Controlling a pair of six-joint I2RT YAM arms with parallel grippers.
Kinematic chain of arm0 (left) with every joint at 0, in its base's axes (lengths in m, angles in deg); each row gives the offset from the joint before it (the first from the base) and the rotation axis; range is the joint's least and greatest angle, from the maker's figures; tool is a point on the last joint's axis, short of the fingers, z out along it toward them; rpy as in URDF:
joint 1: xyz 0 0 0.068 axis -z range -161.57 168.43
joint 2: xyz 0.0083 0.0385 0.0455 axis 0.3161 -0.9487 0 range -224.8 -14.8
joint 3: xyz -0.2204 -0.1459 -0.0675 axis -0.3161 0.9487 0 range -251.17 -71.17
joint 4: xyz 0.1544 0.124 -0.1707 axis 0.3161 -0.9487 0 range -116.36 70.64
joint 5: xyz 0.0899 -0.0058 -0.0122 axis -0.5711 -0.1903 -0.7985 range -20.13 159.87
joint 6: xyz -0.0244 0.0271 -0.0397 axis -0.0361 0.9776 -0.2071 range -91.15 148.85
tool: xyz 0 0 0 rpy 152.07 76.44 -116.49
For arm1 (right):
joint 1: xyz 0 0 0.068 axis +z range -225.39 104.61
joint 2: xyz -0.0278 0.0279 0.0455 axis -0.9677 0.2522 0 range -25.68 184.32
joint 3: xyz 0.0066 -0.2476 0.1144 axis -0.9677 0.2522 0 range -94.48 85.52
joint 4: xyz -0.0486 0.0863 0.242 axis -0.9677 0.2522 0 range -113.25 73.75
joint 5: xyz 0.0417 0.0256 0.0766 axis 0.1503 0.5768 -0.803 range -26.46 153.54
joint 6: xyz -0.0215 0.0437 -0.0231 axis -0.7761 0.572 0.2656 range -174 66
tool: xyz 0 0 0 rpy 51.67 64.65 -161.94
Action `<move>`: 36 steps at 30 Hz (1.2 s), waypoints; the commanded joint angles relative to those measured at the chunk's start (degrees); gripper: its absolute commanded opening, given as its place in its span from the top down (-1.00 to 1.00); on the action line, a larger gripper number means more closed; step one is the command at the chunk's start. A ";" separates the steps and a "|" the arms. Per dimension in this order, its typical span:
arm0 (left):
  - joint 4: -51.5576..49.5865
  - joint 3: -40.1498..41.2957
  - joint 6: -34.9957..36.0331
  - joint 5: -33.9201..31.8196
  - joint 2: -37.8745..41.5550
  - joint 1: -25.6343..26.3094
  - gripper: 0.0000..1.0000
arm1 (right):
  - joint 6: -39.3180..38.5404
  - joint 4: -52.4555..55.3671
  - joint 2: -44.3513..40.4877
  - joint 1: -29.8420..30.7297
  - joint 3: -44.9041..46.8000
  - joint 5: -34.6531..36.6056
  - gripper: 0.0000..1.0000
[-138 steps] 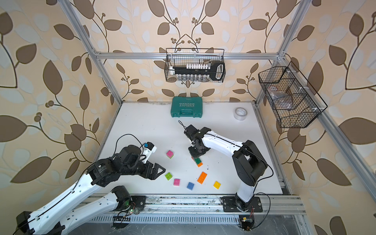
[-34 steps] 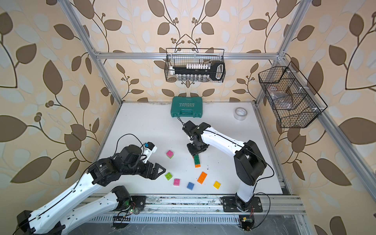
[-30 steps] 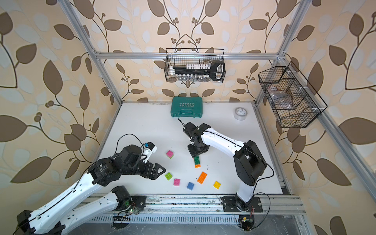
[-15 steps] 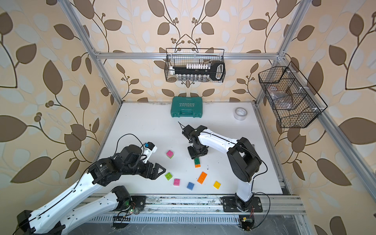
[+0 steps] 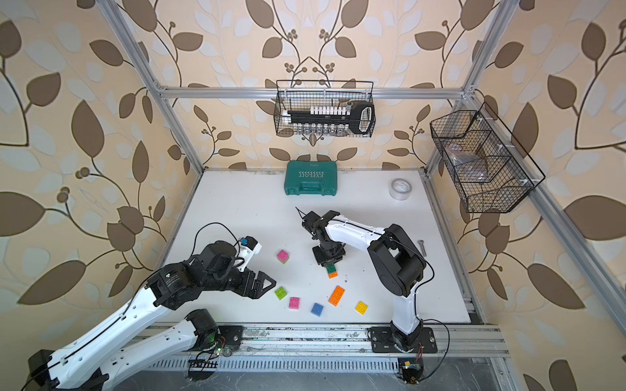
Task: Assemble the letter r with lego
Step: Pick up the lego brick from the center of the board, then assemble the lego brick with the lego brick.
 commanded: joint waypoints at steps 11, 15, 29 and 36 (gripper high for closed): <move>-0.31 -0.86 -0.41 -0.48 0.43 0.48 -0.98 | -6.73 4.30 -2.13 0.45 -3.80 1.15 0.69; -0.31 -0.86 -0.37 -0.49 0.38 0.43 -0.98 | -10.80 5.76 -2.39 0.43 -4.80 0.40 0.92; -0.31 -0.87 -0.34 -0.31 -0.19 0.46 -0.98 | -16.86 9.53 2.33 0.44 -6.98 -1.51 1.00; -0.29 -0.87 -0.29 -0.28 -0.36 0.43 -0.98 | -17.44 10.87 4.61 0.40 -9.34 -1.26 1.00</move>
